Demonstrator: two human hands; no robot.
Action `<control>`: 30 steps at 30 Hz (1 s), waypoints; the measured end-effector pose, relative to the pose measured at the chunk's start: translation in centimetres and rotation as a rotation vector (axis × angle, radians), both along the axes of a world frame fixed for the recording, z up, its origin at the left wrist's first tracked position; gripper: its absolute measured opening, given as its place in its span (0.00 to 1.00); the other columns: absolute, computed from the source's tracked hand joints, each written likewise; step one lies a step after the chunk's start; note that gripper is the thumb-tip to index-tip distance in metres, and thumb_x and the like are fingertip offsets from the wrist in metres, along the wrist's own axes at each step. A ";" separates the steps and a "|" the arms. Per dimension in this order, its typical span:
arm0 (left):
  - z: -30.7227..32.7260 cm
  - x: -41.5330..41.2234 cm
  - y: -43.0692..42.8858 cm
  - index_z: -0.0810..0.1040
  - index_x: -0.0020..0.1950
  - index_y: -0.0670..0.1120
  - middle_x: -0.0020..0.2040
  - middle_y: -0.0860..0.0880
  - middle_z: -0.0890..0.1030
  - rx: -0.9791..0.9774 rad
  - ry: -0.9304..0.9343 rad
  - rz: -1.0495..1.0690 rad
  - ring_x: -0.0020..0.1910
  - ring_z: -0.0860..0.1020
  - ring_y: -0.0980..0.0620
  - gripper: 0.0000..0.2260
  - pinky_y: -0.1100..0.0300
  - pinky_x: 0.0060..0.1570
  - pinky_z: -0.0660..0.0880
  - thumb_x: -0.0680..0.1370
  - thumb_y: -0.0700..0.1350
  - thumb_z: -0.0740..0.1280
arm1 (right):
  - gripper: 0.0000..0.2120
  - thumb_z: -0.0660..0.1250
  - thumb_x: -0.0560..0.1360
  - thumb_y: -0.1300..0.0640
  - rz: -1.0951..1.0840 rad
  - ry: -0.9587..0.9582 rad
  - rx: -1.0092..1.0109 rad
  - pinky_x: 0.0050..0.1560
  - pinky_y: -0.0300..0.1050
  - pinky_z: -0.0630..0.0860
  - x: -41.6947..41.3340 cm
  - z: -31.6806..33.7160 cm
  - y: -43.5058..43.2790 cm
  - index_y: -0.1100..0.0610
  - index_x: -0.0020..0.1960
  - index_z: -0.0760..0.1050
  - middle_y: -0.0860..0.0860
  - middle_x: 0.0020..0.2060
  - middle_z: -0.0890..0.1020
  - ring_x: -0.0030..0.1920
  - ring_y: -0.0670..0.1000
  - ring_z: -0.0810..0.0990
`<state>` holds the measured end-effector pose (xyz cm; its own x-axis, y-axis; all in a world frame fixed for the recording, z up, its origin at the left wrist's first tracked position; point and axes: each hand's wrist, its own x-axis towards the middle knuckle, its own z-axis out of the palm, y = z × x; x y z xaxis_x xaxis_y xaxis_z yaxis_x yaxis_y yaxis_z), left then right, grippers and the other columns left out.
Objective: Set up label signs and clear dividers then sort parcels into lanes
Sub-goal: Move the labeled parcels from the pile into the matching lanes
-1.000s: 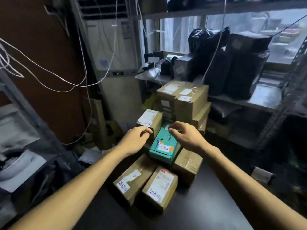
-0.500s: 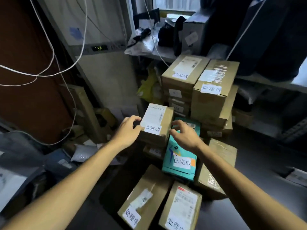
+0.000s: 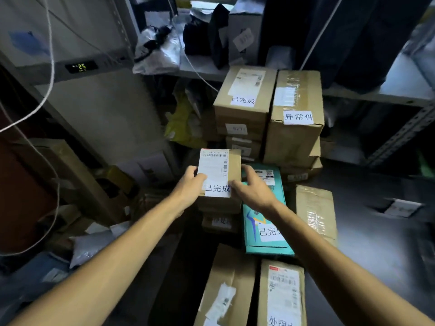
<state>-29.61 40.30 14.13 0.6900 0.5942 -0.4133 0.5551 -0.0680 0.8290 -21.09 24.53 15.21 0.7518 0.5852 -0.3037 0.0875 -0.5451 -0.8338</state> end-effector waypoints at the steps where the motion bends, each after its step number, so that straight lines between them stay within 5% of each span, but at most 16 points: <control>1: 0.3 0.0 0.2 0.70 0.61 0.47 0.56 0.47 0.80 -0.021 -0.004 -0.004 0.55 0.80 0.47 0.11 0.46 0.61 0.75 0.80 0.46 0.59 | 0.27 0.65 0.77 0.53 -0.025 0.000 0.017 0.63 0.55 0.76 -0.2 0.4 0.3 0.53 0.75 0.63 0.52 0.66 0.77 0.61 0.53 0.79; 5: 1.8 -0.1 0.9 0.68 0.60 0.46 0.54 0.48 0.79 0.007 0.019 -0.073 0.53 0.78 0.50 0.13 0.51 0.58 0.73 0.80 0.52 0.58 | 0.25 0.66 0.77 0.53 -0.101 -0.012 0.049 0.57 0.53 0.79 -0.9 2.2 0.2 0.52 0.73 0.66 0.52 0.61 0.80 0.57 0.51 0.80; 11: 4.7 0.7 -1.9 0.66 0.60 0.45 0.46 0.51 0.78 0.086 0.057 -0.235 0.42 0.76 0.56 0.13 0.60 0.36 0.72 0.81 0.52 0.57 | 0.24 0.66 0.76 0.54 -0.239 -0.022 0.042 0.55 0.57 0.80 -2.3 3.9 -3.6 0.51 0.71 0.68 0.50 0.59 0.80 0.55 0.52 0.81; 15: 6.0 2.3 -7.0 0.64 0.66 0.43 0.61 0.44 0.78 0.135 0.098 -0.390 0.58 0.77 0.45 0.18 0.54 0.54 0.74 0.80 0.51 0.57 | 0.21 0.65 0.77 0.57 -0.375 -0.015 0.099 0.37 0.37 0.79 -3.2 4.5 -9.0 0.52 0.70 0.69 0.44 0.49 0.81 0.47 0.43 0.82; 17: 6.5 3.3 -10.3 0.63 0.68 0.42 0.65 0.43 0.77 0.171 0.105 -0.501 0.62 0.75 0.43 0.21 0.55 0.57 0.71 0.81 0.52 0.57 | 0.21 0.65 0.78 0.56 -0.433 -0.022 0.108 0.42 0.37 0.80 -3.3 4.9 -12.7 0.52 0.70 0.69 0.45 0.51 0.81 0.50 0.44 0.81; 19: 6.9 4.3 -13.4 0.63 0.68 0.42 0.64 0.43 0.77 0.175 0.090 -0.596 0.61 0.76 0.43 0.20 0.54 0.57 0.72 0.81 0.53 0.57 | 0.21 0.64 0.78 0.56 -0.485 -0.034 0.085 0.53 0.49 0.81 -3.3 5.2 -16.3 0.50 0.70 0.69 0.49 0.58 0.81 0.56 0.48 0.80; 22: 7.4 6.2 -19.1 0.63 0.66 0.42 0.59 0.42 0.78 0.138 0.063 -0.685 0.54 0.78 0.44 0.19 0.54 0.46 0.73 0.81 0.53 0.56 | 0.20 0.63 0.78 0.56 -0.577 -0.046 0.085 0.45 0.45 0.82 -3.7 5.7 -22.0 0.49 0.70 0.69 0.49 0.61 0.80 0.55 0.46 0.79; 25: 7.8 7.8 -25.4 0.62 0.68 0.41 0.47 0.49 0.77 0.139 0.037 -0.758 0.41 0.75 0.52 0.21 0.58 0.34 0.69 0.82 0.53 0.56 | 0.21 0.63 0.79 0.54 -0.677 -0.085 0.060 0.54 0.53 0.81 -3.9 6.1 -27.7 0.50 0.71 0.67 0.49 0.65 0.78 0.59 0.49 0.78; 30: 7.8 9.5 -35.9 0.59 0.72 0.44 0.50 0.55 0.74 0.138 0.045 -0.861 0.46 0.76 0.56 0.23 0.61 0.39 0.75 0.82 0.55 0.56 | 0.22 0.63 0.78 0.53 -0.764 -0.076 0.029 0.57 0.56 0.80 -3.3 6.7 -38.0 0.49 0.71 0.68 0.49 0.64 0.78 0.59 0.50 0.79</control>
